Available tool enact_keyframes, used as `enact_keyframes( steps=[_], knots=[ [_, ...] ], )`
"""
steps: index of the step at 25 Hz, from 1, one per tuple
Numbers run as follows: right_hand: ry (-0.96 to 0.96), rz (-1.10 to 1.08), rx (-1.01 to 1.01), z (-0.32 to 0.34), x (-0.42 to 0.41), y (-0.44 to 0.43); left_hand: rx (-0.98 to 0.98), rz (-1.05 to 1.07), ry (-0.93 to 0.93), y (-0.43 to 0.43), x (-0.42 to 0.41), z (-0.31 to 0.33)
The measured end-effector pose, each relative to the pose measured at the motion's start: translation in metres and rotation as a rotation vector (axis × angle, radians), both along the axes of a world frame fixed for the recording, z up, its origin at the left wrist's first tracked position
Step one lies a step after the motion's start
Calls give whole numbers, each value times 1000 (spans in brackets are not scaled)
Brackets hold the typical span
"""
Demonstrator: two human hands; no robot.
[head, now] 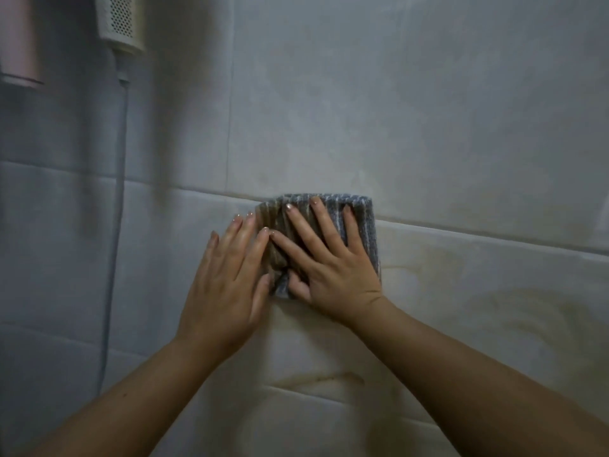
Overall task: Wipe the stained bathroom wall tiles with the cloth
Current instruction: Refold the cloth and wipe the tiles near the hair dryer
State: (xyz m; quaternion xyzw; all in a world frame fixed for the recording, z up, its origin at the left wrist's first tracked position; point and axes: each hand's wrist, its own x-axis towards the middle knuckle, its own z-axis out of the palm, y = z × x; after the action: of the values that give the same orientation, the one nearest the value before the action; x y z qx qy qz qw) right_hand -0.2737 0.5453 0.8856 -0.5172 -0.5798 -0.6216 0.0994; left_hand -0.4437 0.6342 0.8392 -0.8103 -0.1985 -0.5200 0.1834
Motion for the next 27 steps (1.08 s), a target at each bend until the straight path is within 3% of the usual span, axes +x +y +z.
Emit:
enact_keyframes(
  steps=[7, 11, 14, 16, 21, 27],
  knots=[
    [74, -127, 336, -20, 78, -72, 178, 30, -125, -20, 25, -36],
    [245, -159, 499, -83, 96, -91, 155, 76, -158, -13, 10, -95],
    [182, -179, 402, -115, 83, -78, 147, 82, -114, -9, 4, -124],
    [165, -188, 348, -94, 70, -68, 154, 79, -90, -4, 1, -123],
    [388, -149, 398, -36, 20, -13, 148, 76, -170, 17, -14, -113],
    [-31, -118, 59, -118, -2, 7, 101, 97, -144, 32, -35, -146]
  ],
)
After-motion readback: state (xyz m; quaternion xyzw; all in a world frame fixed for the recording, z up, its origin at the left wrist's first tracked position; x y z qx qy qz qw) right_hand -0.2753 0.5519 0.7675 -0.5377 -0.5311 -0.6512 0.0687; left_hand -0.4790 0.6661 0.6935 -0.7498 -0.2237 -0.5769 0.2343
